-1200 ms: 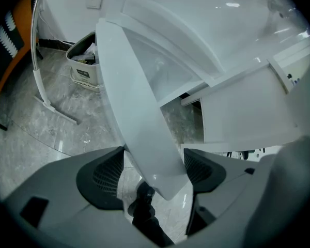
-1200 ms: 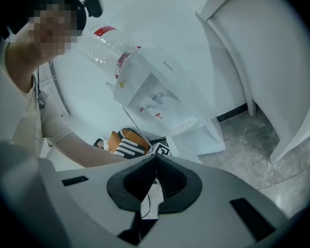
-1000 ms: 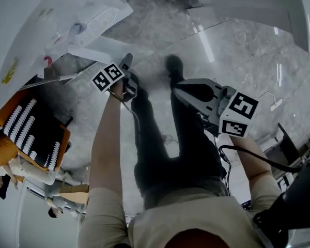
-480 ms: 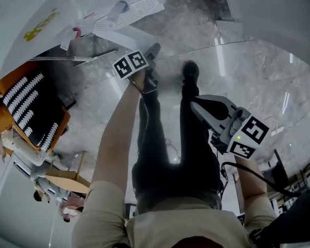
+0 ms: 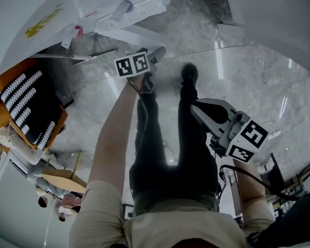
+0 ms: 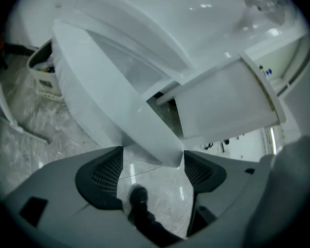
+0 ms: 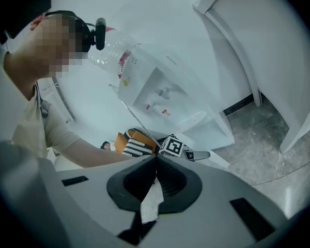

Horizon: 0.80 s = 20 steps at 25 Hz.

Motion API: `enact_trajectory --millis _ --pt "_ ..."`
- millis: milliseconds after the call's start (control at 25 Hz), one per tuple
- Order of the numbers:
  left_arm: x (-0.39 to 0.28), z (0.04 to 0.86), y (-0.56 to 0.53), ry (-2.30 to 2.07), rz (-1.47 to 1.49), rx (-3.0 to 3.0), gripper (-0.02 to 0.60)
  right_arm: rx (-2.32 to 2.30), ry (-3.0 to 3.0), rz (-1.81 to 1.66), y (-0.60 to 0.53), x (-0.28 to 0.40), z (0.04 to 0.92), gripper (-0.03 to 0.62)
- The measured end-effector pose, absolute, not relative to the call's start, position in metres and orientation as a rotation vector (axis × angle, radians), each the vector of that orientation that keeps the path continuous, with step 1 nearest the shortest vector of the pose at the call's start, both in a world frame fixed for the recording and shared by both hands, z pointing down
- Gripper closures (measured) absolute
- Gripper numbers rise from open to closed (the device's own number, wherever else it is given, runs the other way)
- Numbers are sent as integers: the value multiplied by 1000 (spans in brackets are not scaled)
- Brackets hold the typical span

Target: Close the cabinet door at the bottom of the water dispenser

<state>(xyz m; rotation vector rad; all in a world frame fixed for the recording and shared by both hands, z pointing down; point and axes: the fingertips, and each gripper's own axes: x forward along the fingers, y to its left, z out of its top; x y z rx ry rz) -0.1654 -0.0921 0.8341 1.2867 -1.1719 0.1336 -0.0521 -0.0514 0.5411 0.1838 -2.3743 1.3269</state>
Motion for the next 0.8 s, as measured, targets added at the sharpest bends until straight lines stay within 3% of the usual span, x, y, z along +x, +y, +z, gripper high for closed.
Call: enact_trajectory --millis 360,800 --pt "-155 831 -103 -1125 347 1454 245 174 -2364 1329 -45 -48 543 579" --pt "-151 829 -123 -1143 389 1498 245 162 -2355 1342 -43 -41 543 579"
